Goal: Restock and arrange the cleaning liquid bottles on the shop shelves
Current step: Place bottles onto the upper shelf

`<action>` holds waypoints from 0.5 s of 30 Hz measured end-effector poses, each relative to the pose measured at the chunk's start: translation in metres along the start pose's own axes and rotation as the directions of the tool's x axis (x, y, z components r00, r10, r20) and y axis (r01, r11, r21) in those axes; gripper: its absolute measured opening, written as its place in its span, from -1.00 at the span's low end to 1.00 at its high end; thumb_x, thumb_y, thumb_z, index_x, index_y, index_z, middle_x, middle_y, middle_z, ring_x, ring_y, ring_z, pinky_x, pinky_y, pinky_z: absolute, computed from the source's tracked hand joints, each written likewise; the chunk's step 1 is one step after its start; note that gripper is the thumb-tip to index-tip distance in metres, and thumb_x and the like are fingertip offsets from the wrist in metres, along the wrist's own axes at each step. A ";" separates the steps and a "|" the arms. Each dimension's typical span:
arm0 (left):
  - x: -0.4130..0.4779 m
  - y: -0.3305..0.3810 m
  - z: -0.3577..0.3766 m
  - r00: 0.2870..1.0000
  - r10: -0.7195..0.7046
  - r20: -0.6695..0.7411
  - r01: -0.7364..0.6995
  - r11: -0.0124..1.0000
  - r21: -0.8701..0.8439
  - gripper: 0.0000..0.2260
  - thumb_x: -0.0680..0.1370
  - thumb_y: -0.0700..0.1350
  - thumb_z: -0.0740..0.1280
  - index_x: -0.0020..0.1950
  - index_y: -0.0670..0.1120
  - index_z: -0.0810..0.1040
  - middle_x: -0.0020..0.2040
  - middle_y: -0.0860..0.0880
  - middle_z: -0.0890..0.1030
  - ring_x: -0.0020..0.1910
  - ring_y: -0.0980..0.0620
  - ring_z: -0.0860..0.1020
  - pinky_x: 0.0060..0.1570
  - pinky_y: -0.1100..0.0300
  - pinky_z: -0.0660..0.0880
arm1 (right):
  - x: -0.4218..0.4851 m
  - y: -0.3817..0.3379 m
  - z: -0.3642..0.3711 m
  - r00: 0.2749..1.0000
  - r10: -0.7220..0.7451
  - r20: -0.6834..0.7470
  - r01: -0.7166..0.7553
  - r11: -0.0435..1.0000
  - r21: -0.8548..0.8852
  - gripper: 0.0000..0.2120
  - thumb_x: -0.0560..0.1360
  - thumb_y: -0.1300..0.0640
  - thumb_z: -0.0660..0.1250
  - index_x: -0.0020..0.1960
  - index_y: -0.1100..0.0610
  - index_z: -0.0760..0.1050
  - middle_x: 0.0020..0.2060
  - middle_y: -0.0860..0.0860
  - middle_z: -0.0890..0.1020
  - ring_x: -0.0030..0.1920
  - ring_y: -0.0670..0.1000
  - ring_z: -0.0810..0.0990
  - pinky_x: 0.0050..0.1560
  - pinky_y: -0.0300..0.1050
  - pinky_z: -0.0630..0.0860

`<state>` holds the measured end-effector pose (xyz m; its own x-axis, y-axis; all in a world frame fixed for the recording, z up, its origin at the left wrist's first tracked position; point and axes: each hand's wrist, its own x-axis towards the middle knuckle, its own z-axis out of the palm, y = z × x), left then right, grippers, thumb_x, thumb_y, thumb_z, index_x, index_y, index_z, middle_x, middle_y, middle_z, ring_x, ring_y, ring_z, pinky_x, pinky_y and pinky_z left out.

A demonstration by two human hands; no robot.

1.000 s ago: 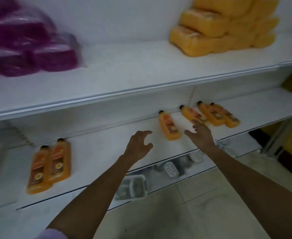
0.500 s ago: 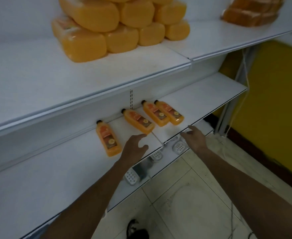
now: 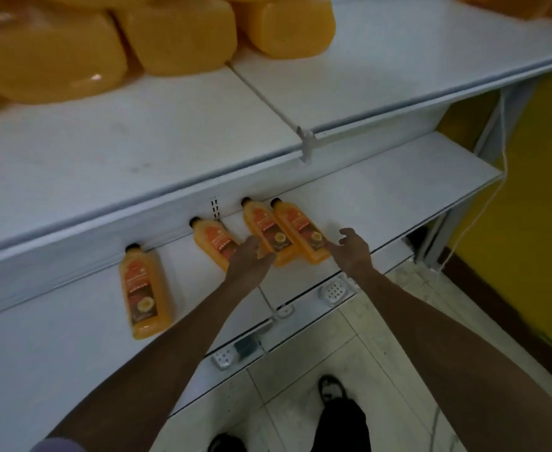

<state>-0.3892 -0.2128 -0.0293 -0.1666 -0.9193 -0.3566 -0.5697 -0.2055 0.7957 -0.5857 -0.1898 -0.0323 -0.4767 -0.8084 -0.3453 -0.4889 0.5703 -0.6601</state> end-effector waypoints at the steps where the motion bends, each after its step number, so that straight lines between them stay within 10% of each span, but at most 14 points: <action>1: 0.008 0.001 0.009 1.000 -0.007 -0.027 0.007 1.000 -0.010 -0.56 0.54 -0.05 0.31 0.39 -0.09 0.34 0.36 -0.10 0.41 0.29 -0.05 0.41 0.20 0.15 0.41 | 0.016 0.001 0.002 0.999 -0.031 0.033 0.032 0.999 -0.031 -0.36 0.47 -0.09 0.38 0.40 0.21 0.29 0.29 0.19 0.46 0.27 0.16 0.47 0.28 0.03 0.40; 11: 0.070 0.007 0.100 0.942 -0.214 -0.260 0.252 0.960 0.124 -0.18 0.47 0.19 0.33 0.52 -0.04 -0.09 0.45 -0.23 0.04 0.46 -0.24 0.04 0.39 -0.11 0.14 | 0.107 0.020 0.039 0.903 -0.240 0.358 0.340 0.907 -0.250 -0.24 0.32 -0.26 0.43 0.31 0.19 0.30 0.21 0.17 0.50 0.20 0.20 0.50 0.15 0.05 0.49; 15: 0.075 0.013 0.115 0.891 -0.327 -0.315 0.372 0.923 0.093 -0.18 0.49 0.15 0.32 0.53 0.05 -0.18 0.41 -0.27 0.19 0.41 -0.28 0.19 0.32 -0.12 0.25 | 0.119 0.027 0.029 0.881 -0.187 0.436 0.352 0.873 -0.337 -0.09 0.25 -0.28 0.47 0.39 0.18 0.23 0.27 0.16 0.42 0.26 0.19 0.45 0.24 0.07 0.44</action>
<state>-0.5021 -0.2458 -0.1019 0.2918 -0.8574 -0.4239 -0.6632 -0.5007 0.5563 -0.6348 -0.2751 -0.1107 -0.0103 -0.8818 -0.4716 -0.8408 0.2629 -0.4732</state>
